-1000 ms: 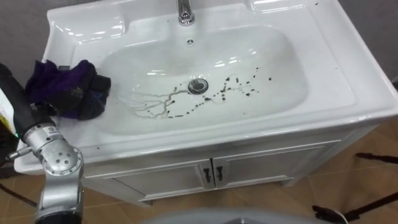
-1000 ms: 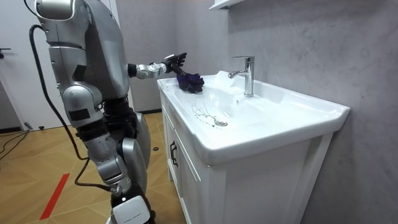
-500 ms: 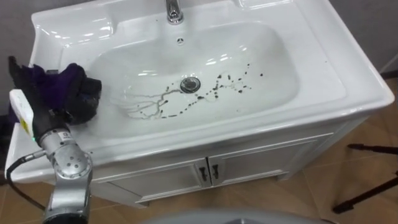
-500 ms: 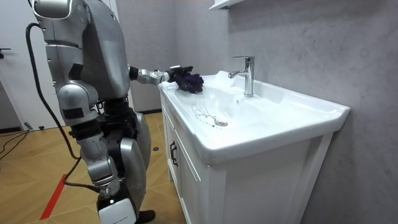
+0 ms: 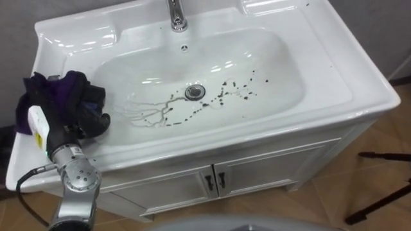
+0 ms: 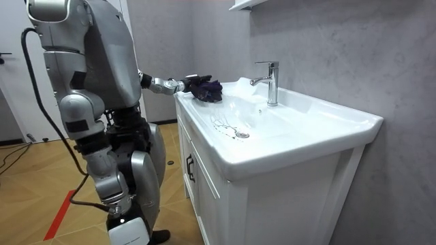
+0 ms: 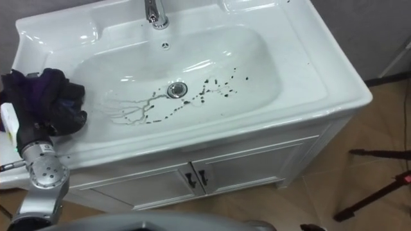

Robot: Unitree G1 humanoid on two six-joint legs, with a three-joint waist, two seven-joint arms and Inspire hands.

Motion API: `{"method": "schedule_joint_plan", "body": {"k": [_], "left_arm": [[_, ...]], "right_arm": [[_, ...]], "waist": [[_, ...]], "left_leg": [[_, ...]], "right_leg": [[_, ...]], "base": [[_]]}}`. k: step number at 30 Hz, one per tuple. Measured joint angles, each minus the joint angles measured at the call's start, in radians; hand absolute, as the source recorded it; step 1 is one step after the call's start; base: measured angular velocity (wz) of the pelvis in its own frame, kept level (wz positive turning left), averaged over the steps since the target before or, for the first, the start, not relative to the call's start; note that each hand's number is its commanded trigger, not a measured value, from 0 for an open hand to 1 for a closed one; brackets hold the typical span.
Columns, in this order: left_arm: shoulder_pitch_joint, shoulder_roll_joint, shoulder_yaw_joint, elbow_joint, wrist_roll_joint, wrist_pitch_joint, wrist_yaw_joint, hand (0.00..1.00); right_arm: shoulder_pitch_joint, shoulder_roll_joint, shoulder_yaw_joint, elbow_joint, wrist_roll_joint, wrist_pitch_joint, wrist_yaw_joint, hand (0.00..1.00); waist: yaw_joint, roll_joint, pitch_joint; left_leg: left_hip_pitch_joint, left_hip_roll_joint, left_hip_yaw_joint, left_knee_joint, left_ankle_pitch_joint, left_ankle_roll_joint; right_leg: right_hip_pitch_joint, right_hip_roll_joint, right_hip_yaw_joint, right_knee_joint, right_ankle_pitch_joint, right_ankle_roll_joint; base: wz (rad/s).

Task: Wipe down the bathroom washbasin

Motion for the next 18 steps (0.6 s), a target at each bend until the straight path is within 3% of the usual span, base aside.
{"method": "schedule_joint_plan", "body": {"k": [10, 15, 18], "left_arm": [[-0.006, 0.001, 0.004, 0.029, 0.070, 0.001, 0.007, 0.00], [-0.010, 0.002, 0.005, 0.035, 0.105, 0.014, 0.007, 0.00], [-0.021, 0.005, 0.004, 0.025, 0.099, 0.040, -0.002, 0.00]], "right_arm": [[0.000, 0.002, -0.002, 0.000, -0.001, 0.007, -0.009, 0.00], [0.000, 0.010, -0.001, 0.001, -0.003, 0.040, -0.007, 0.00], [0.000, 0.012, 0.000, 0.000, -0.005, 0.046, -0.003, 0.00]], "waist": [[-0.002, -0.002, -0.0019], [-0.002, 0.000, -0.0030], [-0.007, 0.001, -0.0040]], "left_leg": [[0.011, 0.000, 0.008, -0.001, 0.000, -0.001], [0.006, 0.000, 0.008, -0.002, 0.000, -0.001], [0.006, 0.001, 0.008, -0.002, 0.001, -0.001]], "right_leg": [[0.001, -0.001, 0.001, -0.002, 0.000, 0.000], [0.001, -0.001, 0.001, -0.001, 0.000, 0.000], [0.002, 0.000, 0.001, 0.000, 0.001, -0.001]], "base": [[-0.01], [0.00], [0.00]]}}
